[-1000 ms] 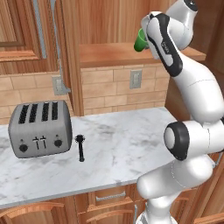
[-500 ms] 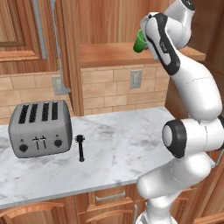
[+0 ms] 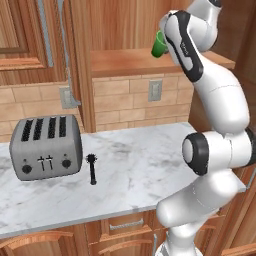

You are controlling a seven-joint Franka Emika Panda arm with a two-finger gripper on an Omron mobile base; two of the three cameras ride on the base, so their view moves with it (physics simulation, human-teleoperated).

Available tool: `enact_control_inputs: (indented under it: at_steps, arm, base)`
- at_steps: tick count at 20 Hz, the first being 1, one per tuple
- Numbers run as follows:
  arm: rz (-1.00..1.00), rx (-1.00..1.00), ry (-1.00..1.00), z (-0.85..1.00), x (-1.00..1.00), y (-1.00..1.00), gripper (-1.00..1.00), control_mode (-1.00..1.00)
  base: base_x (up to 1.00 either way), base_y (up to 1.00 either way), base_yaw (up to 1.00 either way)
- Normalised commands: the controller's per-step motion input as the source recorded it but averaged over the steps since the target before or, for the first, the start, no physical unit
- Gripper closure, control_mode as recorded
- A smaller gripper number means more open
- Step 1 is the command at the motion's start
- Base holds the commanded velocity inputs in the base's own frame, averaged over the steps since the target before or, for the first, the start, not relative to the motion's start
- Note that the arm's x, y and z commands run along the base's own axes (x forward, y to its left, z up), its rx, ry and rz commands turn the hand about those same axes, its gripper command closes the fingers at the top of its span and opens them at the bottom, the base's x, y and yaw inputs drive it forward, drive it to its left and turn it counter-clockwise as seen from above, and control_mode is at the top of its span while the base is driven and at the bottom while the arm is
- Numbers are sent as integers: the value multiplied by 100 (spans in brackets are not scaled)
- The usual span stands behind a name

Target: Move the cup from next to the sink to the open cabinet. Then, move the bowl with the carrot to the fridge to clear the area for faucet cleaning.

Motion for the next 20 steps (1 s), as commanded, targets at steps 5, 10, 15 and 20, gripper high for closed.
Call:
enact_control_inputs:
  at_steps: [5,10,15,20]
  arm:
    - [0,0,-5,0,-24,0,100,-100]
    - [0,0,-1,0,-50,-1,100,-100]
    - [0,-11,0,-12,-5,0,100,-100]
    - [0,-9,12,-15,10,0,100,-100]
  base:
    - [0,0,0]
    - [0,0,0]
    - [0,0,0]
    - [0,0,0]
